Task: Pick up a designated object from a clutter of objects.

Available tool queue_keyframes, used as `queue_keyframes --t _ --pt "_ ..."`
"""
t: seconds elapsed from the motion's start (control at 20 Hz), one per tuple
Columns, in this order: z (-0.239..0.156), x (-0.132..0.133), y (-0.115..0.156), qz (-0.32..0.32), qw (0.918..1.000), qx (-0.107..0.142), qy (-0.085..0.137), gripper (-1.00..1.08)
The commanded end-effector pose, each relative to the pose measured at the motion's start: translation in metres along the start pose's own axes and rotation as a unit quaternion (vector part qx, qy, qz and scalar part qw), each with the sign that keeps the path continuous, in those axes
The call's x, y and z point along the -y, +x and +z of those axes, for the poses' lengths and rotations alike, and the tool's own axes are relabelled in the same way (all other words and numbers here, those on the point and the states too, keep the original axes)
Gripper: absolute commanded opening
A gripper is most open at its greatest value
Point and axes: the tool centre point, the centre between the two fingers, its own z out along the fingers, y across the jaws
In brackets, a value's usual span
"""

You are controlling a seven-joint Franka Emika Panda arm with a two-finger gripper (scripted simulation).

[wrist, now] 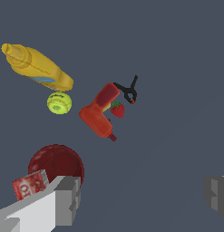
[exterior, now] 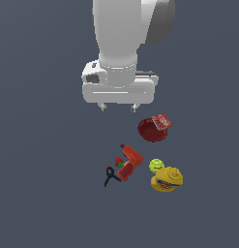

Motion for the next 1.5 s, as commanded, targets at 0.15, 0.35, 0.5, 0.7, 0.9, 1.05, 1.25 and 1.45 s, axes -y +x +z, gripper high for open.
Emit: queue_keyframes --t 0.15,0.35,0.5,0.7,0.9,1.05,1.25,1.45 --pt "0.000 0.000 0.000 0.002 1.0000 0.000 0.000 1.00" --pt "0.003 0.003 0.003 0.012 0.9999 0.000 0.000 1.00" --pt "0.006 0.005 0.005 0.025 0.9997 0.000 0.000 1.00" --pt "0.012 0.011 0.011 0.048 0.9988 0.000 0.001 1.00" --pt "0.020 0.017 0.017 0.079 0.9969 0.000 0.001 1.00" --pt "0.028 0.024 0.023 0.107 0.9942 0.000 0.001 1.00" --pt "0.039 0.034 0.031 0.149 0.9888 0.001 0.001 1.00" --pt "0.052 0.044 0.039 0.191 0.9815 0.001 0.001 1.00"
